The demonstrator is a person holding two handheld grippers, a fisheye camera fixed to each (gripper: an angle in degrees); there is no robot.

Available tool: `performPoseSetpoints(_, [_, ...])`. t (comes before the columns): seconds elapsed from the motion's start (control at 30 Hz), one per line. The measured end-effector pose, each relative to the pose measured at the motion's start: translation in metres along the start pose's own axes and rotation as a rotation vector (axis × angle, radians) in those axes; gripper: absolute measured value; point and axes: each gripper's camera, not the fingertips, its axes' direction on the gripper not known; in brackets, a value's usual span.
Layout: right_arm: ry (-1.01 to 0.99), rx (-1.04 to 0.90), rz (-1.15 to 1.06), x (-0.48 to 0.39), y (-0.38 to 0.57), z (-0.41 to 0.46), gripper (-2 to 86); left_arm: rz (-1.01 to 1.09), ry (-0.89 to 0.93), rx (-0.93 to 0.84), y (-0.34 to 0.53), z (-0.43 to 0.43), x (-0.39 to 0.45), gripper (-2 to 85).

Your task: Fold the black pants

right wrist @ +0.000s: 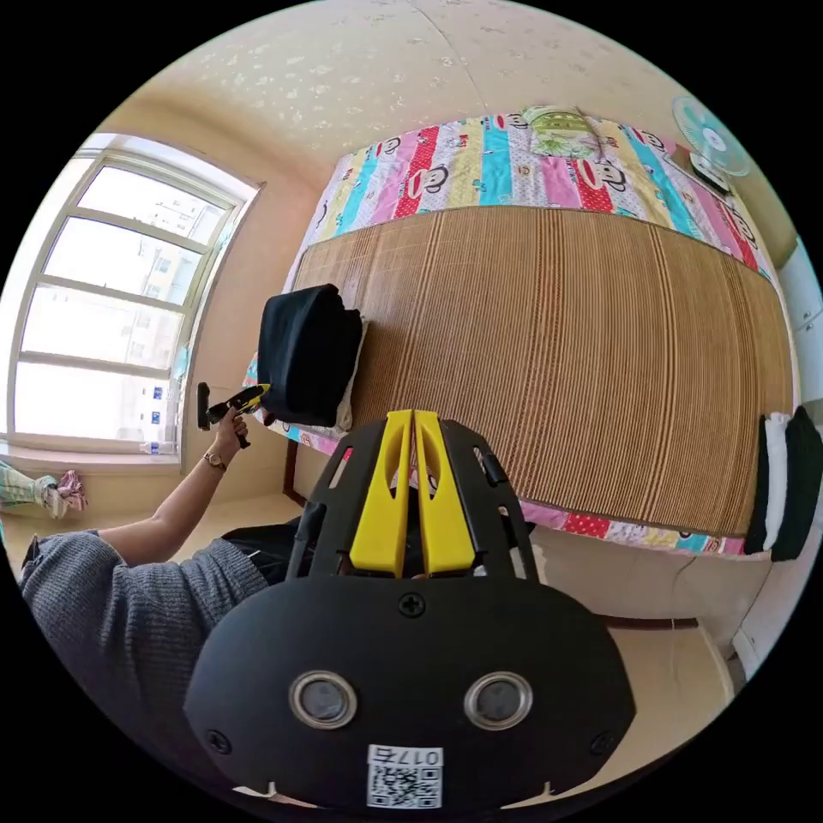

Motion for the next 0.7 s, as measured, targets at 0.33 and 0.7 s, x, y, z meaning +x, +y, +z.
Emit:
performPoseSetpoints(0.33, [-0.072, 0.07, 0.188, 0.149, 0.057, 0.015, 0.3, 0.686, 0.456, 0.031, 0.033, -0.054, 0.203, 5.9])
performPoseSetpoints(0.7, [-0.032, -0.141, -0.255, 0.095, -0.064, 0.142, 1.9, 0.57, 0.471, -0.342, 0.072, 0.022, 0.235, 6.4])
